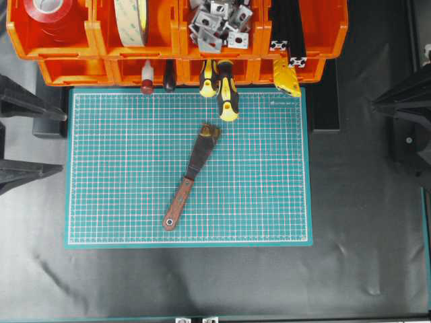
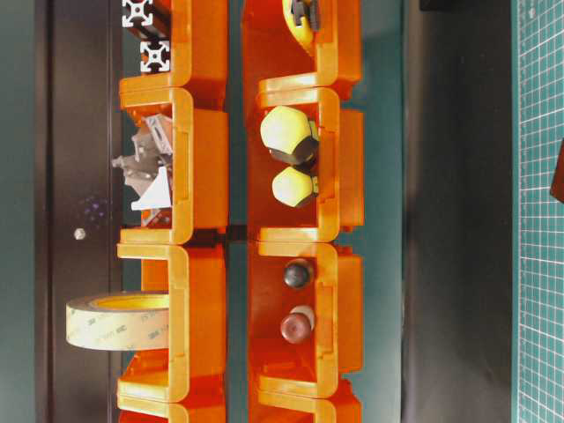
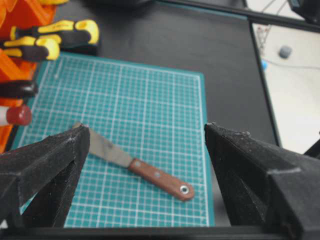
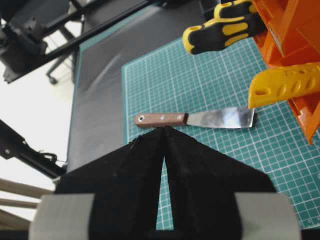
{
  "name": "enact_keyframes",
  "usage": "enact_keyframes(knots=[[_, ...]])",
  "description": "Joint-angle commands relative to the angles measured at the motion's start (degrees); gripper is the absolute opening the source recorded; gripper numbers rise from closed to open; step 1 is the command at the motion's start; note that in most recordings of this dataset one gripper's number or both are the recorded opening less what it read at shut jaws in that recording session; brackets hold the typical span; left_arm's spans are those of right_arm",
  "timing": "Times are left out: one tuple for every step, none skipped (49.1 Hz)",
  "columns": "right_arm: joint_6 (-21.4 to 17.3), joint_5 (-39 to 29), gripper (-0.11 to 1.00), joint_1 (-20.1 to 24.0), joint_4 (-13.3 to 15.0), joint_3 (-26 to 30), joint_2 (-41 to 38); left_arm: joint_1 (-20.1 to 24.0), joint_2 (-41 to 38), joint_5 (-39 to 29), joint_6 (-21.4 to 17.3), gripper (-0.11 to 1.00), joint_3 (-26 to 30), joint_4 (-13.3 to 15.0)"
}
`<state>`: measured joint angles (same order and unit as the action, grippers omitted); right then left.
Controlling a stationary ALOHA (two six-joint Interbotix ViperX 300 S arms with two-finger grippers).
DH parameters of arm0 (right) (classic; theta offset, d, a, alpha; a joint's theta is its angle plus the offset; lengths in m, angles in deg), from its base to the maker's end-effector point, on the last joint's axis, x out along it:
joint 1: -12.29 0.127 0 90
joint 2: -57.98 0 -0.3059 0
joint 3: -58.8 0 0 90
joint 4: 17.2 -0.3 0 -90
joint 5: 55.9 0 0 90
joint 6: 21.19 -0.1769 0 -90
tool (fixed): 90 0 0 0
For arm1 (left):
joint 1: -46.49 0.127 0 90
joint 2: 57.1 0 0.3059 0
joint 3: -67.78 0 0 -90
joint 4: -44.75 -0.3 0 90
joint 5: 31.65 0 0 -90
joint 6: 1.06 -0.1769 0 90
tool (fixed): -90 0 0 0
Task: Pick scraper from container rack with left arm.
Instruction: 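Open the left gripper, release the scraper, and retract the arm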
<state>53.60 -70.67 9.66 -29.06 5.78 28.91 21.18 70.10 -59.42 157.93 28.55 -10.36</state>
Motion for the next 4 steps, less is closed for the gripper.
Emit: enact_keyframes(knots=[[0.09,0.26,-0.01,0.00,0.09,1.85,-0.70,-0.09,0.53,0.18,-0.35,0.91,0.53,-0.18],[0.09,0.26,-0.01,-0.09,0.09,1.76,-0.79,-0.09,0.70,0.18,-0.44,0.91,0.44,-0.18],[0.09,0.26,-0.01,-0.09,0.18,1.76,-0.79,-0.09,0.79,0.18,-0.44,0.91,0.44,-0.18],[0.09,0.26,-0.01,-0.09,0.26,1.76,-0.70,-0.09,0.88,0.18,-0.44,0.91,0.44,-0.18]])
